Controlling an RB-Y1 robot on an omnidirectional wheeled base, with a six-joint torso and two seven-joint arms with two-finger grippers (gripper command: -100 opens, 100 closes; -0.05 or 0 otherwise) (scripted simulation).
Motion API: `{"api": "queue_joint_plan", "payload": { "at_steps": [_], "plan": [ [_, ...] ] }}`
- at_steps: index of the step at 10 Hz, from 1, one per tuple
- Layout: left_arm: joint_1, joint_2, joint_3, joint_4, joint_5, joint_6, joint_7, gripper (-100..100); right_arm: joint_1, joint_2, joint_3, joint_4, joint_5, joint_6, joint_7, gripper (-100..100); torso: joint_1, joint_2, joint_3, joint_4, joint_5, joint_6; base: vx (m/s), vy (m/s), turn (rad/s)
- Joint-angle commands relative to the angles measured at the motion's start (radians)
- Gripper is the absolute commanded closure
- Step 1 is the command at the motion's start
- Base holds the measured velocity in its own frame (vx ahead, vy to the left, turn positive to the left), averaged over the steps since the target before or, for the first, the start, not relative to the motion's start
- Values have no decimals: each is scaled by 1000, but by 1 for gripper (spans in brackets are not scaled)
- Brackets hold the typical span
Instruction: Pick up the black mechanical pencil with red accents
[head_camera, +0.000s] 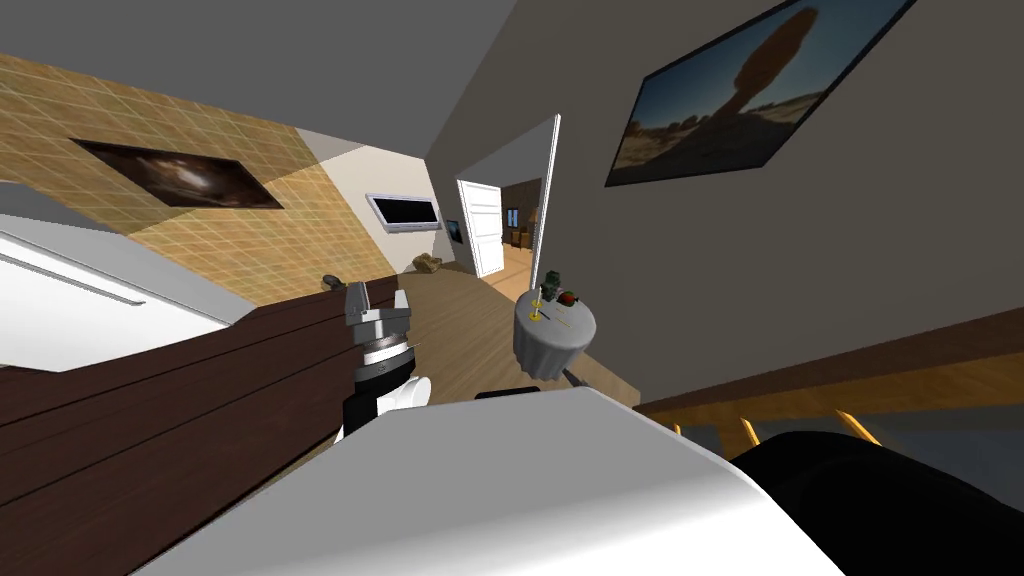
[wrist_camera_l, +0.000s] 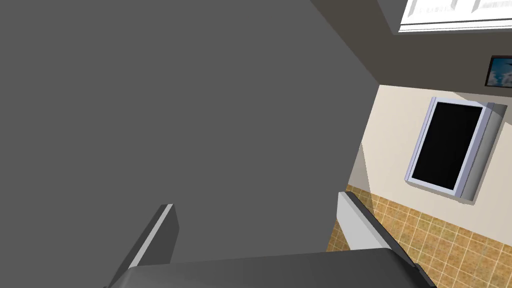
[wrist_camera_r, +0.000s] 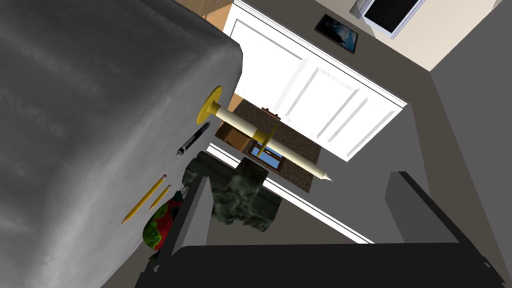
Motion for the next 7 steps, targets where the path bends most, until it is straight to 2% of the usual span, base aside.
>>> {"api": "queue_joint_plan", "payload": {
  "at_steps": [1, 2, 3, 4, 5, 6, 7],
  "plan": [
    [0, 0, 0, 0, 0, 0, 0, 0, -10, 1, 7, 30, 4, 1, 3, -100, 0, 0, 0, 0, 0, 0, -2, -5, -17],
    [0, 0, 0, 0, 0, 0, 0, 0, 3, -38, 17, 69, 17, -2, 7, -100, 0, 0, 0, 0, 0, 0, -3, 8, 383],
    [0, 0, 0, 0, 0, 0, 0, 0, 3, -38, 17, 88, 17, -2, 7, -100, 1, -1, 0, 0, 0, -1, -1, -6, 191],
    [0, 0, 0, 0, 0, 0, 0, 0, 14, -75, 26, 127, 32, -5, 10, -100, 0, -1, 0, 0, 0, 0, 2, 0, 317],
    [0, 0, 0, 0, 0, 0, 0, 0, 14, -75, 26, 148, 32, -5, 10, -100, 0, -1, 0, 0, 0, -1, 3, -8, 141],
    [0, 0, 0, 0, 0, 0, 0, 0, 25, -110, 33, 192, 49, -6, 12, -100, 0, -1, 0, 0, 0, 0, 10, 4, 319],
    [0, 0, 0, 0, 0, 0, 0, 0, 25, -110, 33, 190, 49, -6, 12, -100, 1, -1, -1, 0, 0, -1, 11, -5, 190]
  ]
}}
